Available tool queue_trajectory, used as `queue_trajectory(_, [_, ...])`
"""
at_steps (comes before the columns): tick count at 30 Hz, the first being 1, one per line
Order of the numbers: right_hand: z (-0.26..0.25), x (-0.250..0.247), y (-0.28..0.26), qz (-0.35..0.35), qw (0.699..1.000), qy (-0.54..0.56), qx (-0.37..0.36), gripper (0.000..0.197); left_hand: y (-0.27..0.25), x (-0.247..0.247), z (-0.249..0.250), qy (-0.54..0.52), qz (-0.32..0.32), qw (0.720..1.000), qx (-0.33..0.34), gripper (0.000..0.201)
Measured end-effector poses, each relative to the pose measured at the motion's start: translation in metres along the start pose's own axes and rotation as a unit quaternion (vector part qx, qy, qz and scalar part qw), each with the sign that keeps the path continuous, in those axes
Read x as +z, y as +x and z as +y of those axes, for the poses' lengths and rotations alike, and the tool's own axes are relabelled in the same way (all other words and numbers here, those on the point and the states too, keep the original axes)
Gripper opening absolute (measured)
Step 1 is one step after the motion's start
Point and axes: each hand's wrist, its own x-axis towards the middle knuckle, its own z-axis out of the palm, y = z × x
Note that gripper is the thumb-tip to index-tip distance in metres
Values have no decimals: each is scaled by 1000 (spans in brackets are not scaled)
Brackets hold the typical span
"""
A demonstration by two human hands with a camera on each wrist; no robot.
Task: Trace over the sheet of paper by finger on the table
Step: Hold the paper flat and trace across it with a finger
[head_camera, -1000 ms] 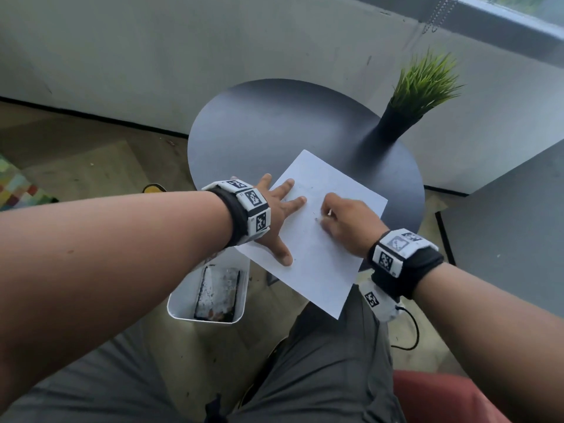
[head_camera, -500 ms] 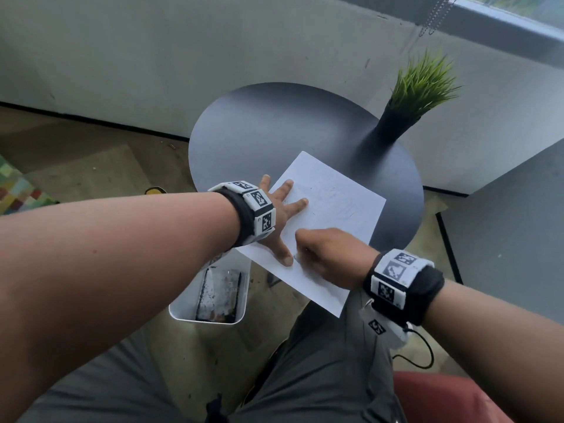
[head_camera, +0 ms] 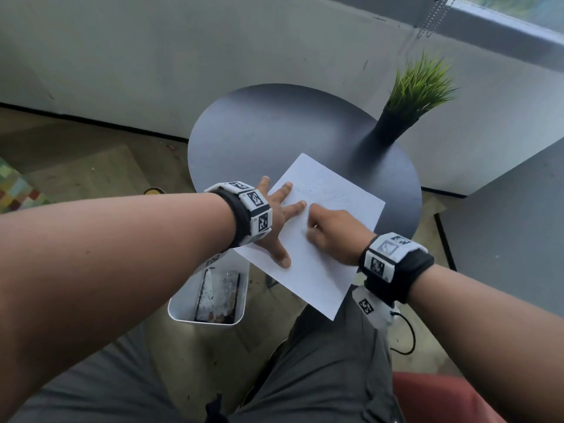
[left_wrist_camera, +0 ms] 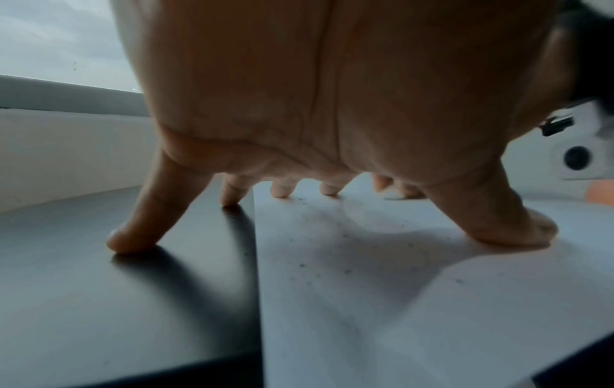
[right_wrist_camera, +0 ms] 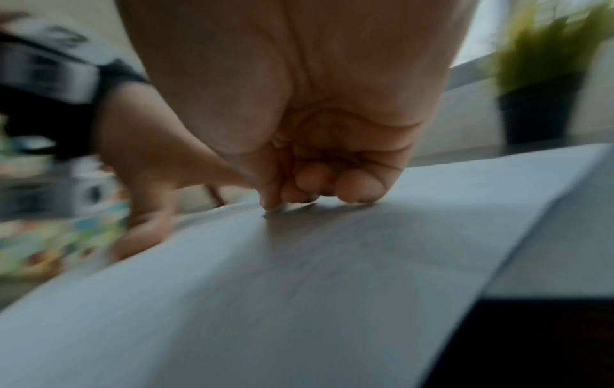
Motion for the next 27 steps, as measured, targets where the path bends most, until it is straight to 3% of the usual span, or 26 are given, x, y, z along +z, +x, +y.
queue_trajectory(3, [12, -7, 8, 32, 996, 37, 71, 15, -1, -1, -1, 3, 5, 1000, -2, 123])
queue_trajectory(7, [-4, 2, -2, -4, 999, 31, 26, 16, 3, -9, -4, 32, 86, 996, 19, 102])
queue_trajectory(11, [-15, 9, -14, -15, 1000, 13, -19, 14, 6, -1, -9, 18, 66, 998, 14, 132])
queue_trajectory(14, [-15, 7, -11, -25, 1000, 6, -7, 13, 8, 5, -13, 4, 45, 999, 24, 137])
queue_trajectory(20, [6, -12, 25, 78, 986, 27, 147, 18, 9, 5, -12, 8, 36, 999, 23, 138])
queue_trajectory(22, [-3, -6, 23, 75, 992, 14, 98, 18, 10, 5, -14, 3, 34, 999, 23, 139])
queue_trajectory(25, [-23, 7, 9, 4, 997, -17, -74, 11, 11, 6, -15, 4, 36, 999, 27, 140])
queue_trajectory(27, [-16, 0, 13, -9, 997, -28, -72, 3, 11, 5, -14, 4, 29, 999, 23, 140])
